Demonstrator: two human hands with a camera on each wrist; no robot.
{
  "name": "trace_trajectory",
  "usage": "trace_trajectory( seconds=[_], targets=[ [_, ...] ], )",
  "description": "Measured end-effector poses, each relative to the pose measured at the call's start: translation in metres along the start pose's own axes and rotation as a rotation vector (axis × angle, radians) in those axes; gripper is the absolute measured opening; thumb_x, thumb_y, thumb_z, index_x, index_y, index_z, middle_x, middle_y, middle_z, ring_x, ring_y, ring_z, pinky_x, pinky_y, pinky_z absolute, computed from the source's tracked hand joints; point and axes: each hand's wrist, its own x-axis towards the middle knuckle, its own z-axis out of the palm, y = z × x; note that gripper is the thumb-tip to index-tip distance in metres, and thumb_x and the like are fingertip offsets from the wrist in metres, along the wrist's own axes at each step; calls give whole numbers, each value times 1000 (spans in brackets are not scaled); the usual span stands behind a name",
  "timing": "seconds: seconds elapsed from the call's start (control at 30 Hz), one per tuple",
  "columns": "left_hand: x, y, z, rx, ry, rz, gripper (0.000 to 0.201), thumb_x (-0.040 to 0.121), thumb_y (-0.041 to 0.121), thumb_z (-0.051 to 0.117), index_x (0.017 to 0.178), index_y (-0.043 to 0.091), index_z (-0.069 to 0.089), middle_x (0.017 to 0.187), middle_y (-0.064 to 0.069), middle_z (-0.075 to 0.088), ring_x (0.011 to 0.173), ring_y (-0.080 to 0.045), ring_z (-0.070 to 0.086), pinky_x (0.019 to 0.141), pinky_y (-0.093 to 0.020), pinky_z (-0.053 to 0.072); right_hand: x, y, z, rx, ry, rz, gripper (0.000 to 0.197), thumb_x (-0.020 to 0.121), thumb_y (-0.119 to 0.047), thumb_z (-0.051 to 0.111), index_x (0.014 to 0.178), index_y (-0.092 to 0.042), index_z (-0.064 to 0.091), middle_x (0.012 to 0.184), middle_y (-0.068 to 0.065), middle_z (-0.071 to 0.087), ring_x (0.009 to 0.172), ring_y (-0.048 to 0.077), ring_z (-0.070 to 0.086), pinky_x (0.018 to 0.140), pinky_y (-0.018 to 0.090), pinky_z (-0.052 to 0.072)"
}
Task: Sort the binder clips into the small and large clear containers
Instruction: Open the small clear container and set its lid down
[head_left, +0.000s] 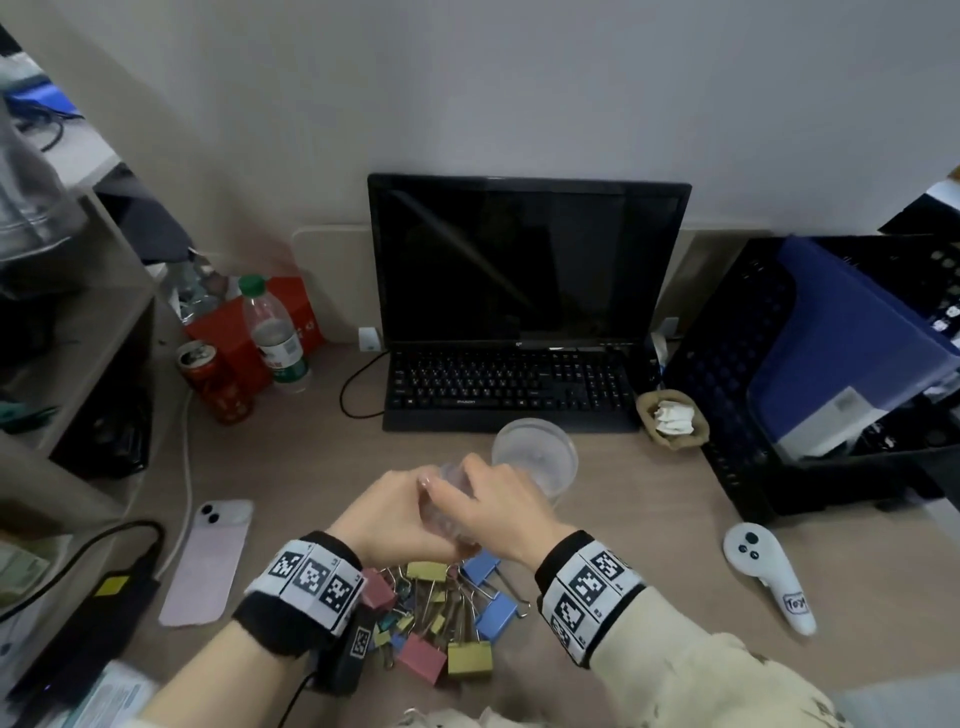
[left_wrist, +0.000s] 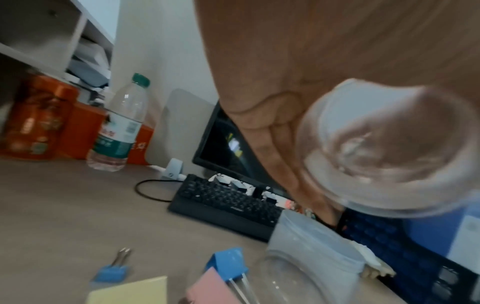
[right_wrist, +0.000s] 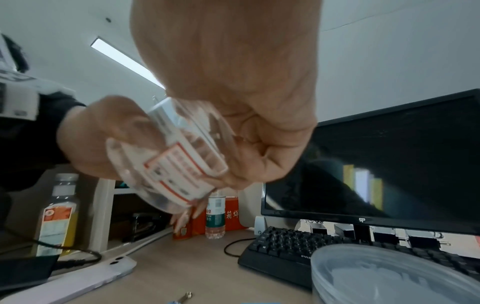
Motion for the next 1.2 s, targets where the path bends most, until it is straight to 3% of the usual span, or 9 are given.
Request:
trace_trajectory(
  seconds=[0.2,0.3,0.37,0.5,0.57,0.67,0.77,0.9,1.2],
  targets=[
    [1,-14,-3,-191,-182,-97,45,62,38,85,98,20,64,95,2,72,87,-7,68,84,-30,54,-1,15,-5,103,-128,-60,51,88,-69,34,100,-21,43,89,3,59,76,22,54,62,37,42],
    [-3,-21,0,-229,-67,-199,71,56,55,84,112,21,57,101,5,71,92,-5,67,90,-33,54,-5,37,-6,305,-76,10,62,84,-72,39,125,-26,38,109,3,60,93,19,58,83,41,50],
    [-9,-25,3,-223,24,-245,76,60,50,84,121,22,49,103,12,65,90,2,62,85,-17,51,-9,57,-2,433,-61,90,66,85,-62,55,134,-26,29,123,0,50,108,18,53,89,36,45],
    [-18,-31,9,-213,92,-336,86,74,32,79,142,11,31,130,2,52,93,0,48,79,-7,37,-18,101,26,464,-143,183,66,80,-37,74,122,-25,25,109,-6,44,96,19,52,86,43,49],
    [-20,-41,15,-226,92,-344,83,73,34,80,139,17,34,123,11,52,89,4,51,69,-3,38,-24,118,47,448,-151,234,62,74,-34,78,111,-30,28,102,-11,46,93,18,54,87,44,49],
    [-21,-53,21,-238,98,-368,65,67,41,81,116,29,40,102,23,55,88,11,54,84,-16,50,-29,133,68,429,-27,336,58,70,-36,82,98,-27,32,92,-9,50,86,16,52,79,37,48],
    [-26,-60,22,-258,128,-379,71,62,50,81,118,27,46,107,18,60,98,1,59,96,-33,49,-29,142,77,246,104,393,60,67,-42,85,90,-19,35,93,-1,47,81,19,49,68,32,40],
    [-34,-74,19,-254,173,-397,105,52,68,79,135,17,42,126,7,59,113,-9,57,103,-38,45,-28,153,87,90,204,294,51,74,-41,79,91,-14,39,102,1,42,88,20,46,77,32,43],
    [-45,-83,7,-310,262,-405,99,55,80,63,127,15,47,118,4,63,106,-10,61,97,-39,50,-28,157,106,-73,245,244,31,86,-31,68,101,-8,55,118,17,49,104,34,50,93,44,45]
  ],
)
